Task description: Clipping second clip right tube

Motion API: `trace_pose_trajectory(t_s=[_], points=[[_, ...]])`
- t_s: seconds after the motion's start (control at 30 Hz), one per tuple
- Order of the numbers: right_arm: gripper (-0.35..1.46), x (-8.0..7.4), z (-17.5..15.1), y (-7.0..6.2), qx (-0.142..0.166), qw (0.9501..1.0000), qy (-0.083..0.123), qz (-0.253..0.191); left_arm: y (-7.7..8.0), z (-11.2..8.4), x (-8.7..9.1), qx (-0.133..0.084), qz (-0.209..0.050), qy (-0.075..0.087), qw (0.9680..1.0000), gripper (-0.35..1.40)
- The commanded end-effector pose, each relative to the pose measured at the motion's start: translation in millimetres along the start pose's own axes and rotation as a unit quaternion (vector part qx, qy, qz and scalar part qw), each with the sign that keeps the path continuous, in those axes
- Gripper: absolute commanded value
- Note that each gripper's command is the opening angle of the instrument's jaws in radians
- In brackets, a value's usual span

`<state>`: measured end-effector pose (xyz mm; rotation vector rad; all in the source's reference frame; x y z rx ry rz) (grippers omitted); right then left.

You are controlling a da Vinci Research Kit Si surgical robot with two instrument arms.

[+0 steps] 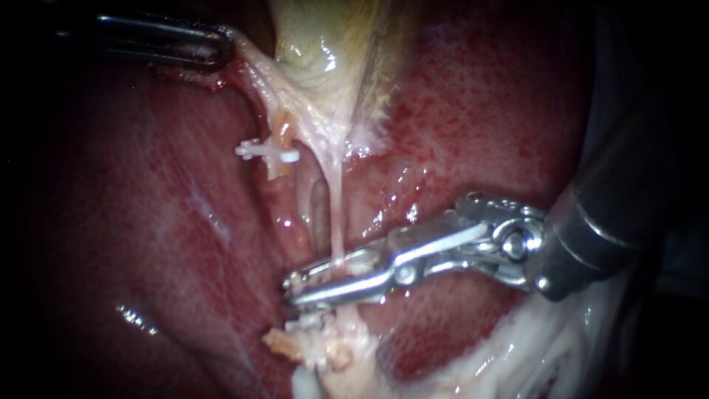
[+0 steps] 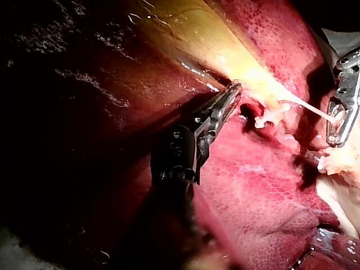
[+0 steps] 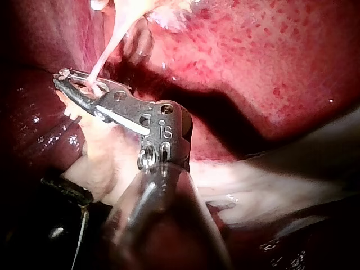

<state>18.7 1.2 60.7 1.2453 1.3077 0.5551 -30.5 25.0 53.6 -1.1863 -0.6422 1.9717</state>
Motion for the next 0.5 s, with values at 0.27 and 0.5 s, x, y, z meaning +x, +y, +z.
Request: trace_pose_trajectory(t_s=[0.27, 0.5], points=[[-0.35, 0.0, 0.0, -0.1, -0.013, 0.9997, -0.019, 0.001, 0.0, 0.0, 0.0, 0.000, 0.000, 0.000, 1.0000, -0.35], [-0.35, 0.0, -0.2, 0.3, -0.013, 0.9997, -0.021, 0.001, 0.0, -0.1, 0.1, 0.002, 0.000, 0.001, 1.0000, -0.35]])
